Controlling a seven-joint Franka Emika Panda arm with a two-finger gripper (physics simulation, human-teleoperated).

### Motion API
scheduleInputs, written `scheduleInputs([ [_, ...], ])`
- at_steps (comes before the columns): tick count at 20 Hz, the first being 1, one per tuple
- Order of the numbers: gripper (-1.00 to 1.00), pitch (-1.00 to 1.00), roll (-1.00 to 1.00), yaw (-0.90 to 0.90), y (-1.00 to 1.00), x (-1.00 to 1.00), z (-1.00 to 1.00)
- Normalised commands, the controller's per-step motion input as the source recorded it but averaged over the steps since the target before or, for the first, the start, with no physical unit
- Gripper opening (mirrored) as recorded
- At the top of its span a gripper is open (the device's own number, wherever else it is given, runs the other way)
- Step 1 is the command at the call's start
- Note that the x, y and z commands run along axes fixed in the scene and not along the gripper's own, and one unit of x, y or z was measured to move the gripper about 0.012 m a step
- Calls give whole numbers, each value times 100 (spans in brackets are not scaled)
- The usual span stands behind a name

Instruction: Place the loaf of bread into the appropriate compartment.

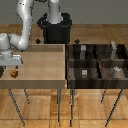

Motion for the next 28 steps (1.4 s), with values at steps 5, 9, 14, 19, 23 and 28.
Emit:
scheduleInputs([
  [5, 100, 0, 0, 0, 20, 20, 0],
  [9, 100, 0, 0, 0, 0, 25, 0],
  [14, 100, 0, 0, 0, 20, 0, -20],
  [19, 100, 0, 0, 0, 40, 0, 0],
  [23, 100, 0, 0, 0, 0, 0, -25],
  [28, 100, 0, 0, 0, 0, 0, -100],
])
